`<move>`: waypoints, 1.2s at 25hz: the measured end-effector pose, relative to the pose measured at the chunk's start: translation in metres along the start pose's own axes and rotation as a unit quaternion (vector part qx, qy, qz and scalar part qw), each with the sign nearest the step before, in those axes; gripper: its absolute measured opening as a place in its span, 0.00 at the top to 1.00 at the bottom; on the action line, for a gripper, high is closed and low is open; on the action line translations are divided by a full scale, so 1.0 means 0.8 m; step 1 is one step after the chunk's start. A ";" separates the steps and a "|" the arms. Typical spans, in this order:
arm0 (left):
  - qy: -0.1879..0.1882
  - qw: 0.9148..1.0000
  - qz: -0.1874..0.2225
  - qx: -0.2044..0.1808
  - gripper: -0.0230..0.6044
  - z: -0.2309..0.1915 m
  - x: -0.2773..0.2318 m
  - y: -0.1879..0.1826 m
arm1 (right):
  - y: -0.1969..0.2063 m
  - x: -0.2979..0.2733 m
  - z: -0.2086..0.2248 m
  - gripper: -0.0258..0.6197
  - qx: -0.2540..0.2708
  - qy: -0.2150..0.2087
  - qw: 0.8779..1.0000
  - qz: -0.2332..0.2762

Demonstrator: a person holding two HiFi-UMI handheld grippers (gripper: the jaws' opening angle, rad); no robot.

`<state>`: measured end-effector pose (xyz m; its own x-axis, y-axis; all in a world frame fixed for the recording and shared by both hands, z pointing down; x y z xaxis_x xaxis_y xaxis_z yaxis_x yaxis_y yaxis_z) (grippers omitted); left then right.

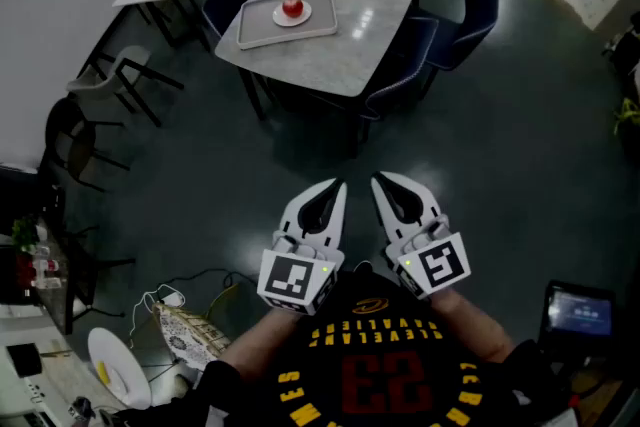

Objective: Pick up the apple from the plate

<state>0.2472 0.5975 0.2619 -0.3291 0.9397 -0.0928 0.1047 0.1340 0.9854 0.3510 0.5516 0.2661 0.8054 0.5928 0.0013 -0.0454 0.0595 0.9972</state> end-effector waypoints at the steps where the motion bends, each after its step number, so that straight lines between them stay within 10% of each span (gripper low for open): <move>1: -0.001 1.000 -0.003 0.005 0.96 -0.003 -0.002 -0.003 | 0.001 -0.003 0.000 0.95 0.001 0.000 1.000 -0.002; 30: 0.027 0.997 0.002 0.072 0.90 -0.327 -0.094 -0.045 | 0.016 -0.322 -0.002 0.87 0.006 0.057 0.996 -0.065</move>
<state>0.0225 0.4397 0.2705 -0.3775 0.9228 -0.0769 0.2394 0.1775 0.9545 0.1422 0.4008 0.2784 0.7312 0.6685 -0.1362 0.0624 0.1332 0.9891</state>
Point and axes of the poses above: the fingertips, and each gripper's own axes: x backward along the fingers, z to its right, y out of its underside, the point moved 5 cm from there along x, backward along the fingers, and after that the axes turned 5 degrees about y, right-handed, at the moved point
